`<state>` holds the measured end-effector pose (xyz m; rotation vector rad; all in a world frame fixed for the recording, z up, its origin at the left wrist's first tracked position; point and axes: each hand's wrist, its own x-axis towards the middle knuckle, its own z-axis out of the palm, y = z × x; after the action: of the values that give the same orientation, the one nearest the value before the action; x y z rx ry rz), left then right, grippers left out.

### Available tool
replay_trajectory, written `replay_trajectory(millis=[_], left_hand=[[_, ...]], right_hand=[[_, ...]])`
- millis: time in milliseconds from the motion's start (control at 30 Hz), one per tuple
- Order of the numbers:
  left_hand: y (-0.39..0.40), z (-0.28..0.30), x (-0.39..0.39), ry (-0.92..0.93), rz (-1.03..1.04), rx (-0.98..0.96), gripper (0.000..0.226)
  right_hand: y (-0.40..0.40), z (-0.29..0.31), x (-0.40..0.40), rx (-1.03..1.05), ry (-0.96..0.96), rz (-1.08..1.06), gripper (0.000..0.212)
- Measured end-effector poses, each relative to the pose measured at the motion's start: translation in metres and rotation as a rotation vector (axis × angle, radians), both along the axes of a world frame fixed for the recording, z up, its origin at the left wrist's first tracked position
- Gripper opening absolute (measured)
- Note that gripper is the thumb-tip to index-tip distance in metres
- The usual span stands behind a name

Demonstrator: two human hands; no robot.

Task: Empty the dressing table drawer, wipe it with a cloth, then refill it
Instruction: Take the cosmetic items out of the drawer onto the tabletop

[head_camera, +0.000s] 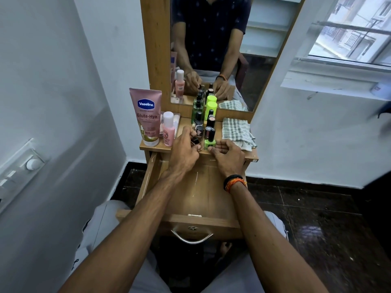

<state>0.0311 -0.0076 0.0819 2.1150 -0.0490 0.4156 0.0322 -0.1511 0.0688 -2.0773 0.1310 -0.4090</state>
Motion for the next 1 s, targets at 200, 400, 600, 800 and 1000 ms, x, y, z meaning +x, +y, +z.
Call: replay_trajectory(millis=[200, 400, 600, 800, 1000], left_hand=[[0.003, 0.005, 0.006, -0.026, -0.041, 0.092, 0.026], [0.003, 0.009, 0.007, 0.032, -0.021, 0.015, 0.030], [0.003, 0.003, 0.008, 0.037, 0.005, -0.049, 0.027], [0.002, -0.008, 0.009, 0.044, 0.005, -0.087, 0.020], [0.001, -0.011, 0.011, 0.006, 0.032, -0.076, 0.020]], right_hand=[[-0.001, -0.001, 0.001, 0.006, 0.004, 0.011, 0.028], [-0.002, 0.000, 0.001, 0.006, 0.005, 0.010, 0.027], [-0.002, 0.000, 0.001, -0.002, 0.006, 0.010, 0.027], [-0.003, 0.001, 0.002, -0.004, 0.022, 0.014, 0.028], [-0.003, 0.000, 0.005, -0.002, 0.031, 0.008, 0.029]])
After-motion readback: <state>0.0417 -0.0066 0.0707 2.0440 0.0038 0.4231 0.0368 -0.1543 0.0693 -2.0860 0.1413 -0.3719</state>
